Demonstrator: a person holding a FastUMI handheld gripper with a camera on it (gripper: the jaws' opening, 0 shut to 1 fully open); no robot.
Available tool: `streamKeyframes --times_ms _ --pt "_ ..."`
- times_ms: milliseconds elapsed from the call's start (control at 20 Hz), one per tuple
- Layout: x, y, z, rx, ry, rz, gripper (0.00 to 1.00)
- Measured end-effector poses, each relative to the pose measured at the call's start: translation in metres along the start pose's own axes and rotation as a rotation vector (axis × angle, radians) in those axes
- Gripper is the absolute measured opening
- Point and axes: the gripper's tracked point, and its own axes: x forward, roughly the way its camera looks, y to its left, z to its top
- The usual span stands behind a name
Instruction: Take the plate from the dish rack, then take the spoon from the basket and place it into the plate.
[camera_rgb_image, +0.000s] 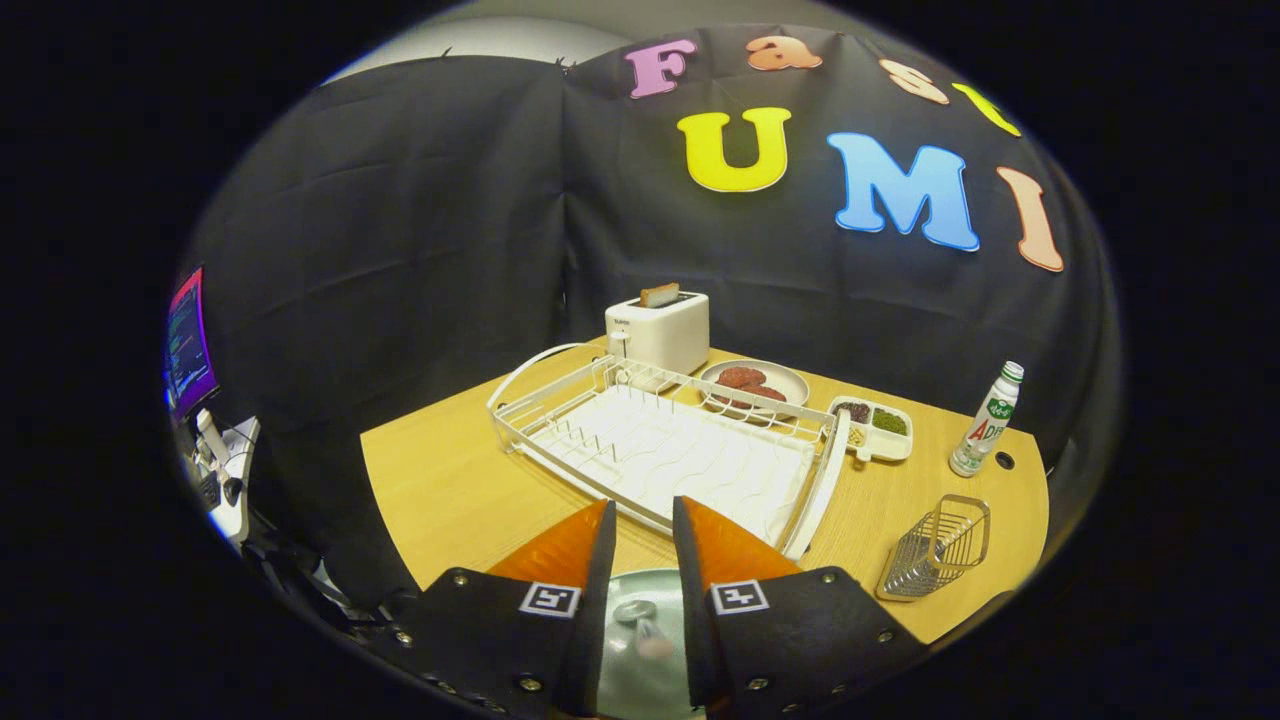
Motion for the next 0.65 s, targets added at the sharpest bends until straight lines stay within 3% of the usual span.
streamKeyframes --times_ms 300,650 --pt "-0.043 -0.070 0.059 0.067 -0.158 -0.186 0.34" --pt "-0.137 -0.156 0.117 0.106 -0.355 -0.449 0.34"
